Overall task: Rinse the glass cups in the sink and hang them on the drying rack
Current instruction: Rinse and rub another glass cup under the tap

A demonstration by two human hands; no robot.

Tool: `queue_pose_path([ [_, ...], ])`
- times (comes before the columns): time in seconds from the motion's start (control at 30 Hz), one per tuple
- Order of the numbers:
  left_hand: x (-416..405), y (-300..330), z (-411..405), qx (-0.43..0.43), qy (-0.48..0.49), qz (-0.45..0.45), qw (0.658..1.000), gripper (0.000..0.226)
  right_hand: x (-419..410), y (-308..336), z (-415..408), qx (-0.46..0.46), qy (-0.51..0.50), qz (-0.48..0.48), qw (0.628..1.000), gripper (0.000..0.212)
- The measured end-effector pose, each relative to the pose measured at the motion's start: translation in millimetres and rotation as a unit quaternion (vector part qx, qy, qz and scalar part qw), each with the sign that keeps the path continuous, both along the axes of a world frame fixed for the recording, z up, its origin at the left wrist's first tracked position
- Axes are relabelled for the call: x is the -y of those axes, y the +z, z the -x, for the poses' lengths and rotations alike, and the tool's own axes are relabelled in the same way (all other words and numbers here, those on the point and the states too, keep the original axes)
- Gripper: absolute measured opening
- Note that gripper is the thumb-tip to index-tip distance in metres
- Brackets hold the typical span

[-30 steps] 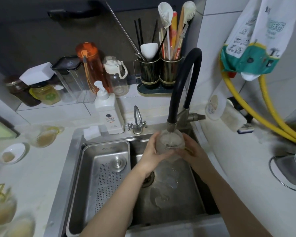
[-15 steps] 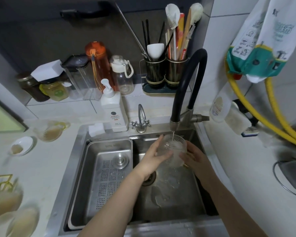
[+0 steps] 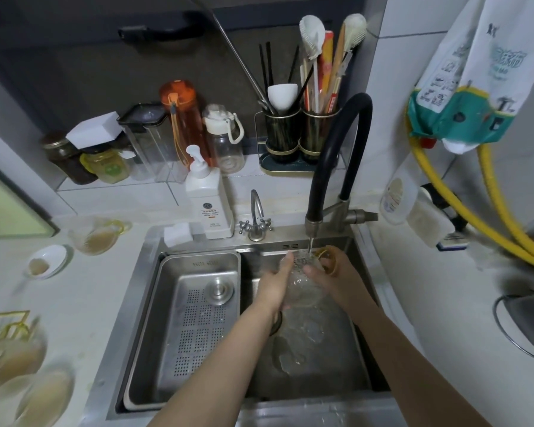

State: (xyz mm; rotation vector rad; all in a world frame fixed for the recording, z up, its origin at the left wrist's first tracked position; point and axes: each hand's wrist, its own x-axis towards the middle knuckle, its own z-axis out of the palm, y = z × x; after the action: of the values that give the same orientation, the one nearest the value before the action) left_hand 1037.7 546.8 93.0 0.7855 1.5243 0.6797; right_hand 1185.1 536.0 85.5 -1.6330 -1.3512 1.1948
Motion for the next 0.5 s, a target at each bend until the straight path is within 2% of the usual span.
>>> queue_pose_path([
  [0.07,5.7,0.9,-1.7,0.003,-0.018,-0.034,0.999,0.076,1.8,1.8,3.3,-0.02,-0.023,0.015,0.999,0.077],
  [0.13,10.7,-0.2,-0.5,0.008,-0.06,-0.078,0.995,0.075,1.6,4.8,3.7,-0.026,-0.04,0.025,0.999,0.081],
  [0.23,17.8,-3.6,5.6,-0.013,-0.126,-0.161,0.979,0.073,-2.2,6.4,0.4,-0.008,-0.047,0.014,0.999,0.078],
  [0.33,17.4,-3.2,13.7,-0.11,-0.132,-0.221,0.96,0.065,-7.0,11.8,-0.7,-0.007,-0.018,0.023,1.0,0.066],
  [0.4,14.5,-1.3,18.3,-0.151,-0.12,-0.226,0.955,0.062,-11.2,14.8,1.7,-0.037,0.002,0.037,0.999,0.067],
  [0.5,10.1,1.5,21.5,-0.134,-0.094,-0.187,0.969,0.059,-17.7,19.2,7.8,-0.093,0.03,0.051,0.994,0.08],
])
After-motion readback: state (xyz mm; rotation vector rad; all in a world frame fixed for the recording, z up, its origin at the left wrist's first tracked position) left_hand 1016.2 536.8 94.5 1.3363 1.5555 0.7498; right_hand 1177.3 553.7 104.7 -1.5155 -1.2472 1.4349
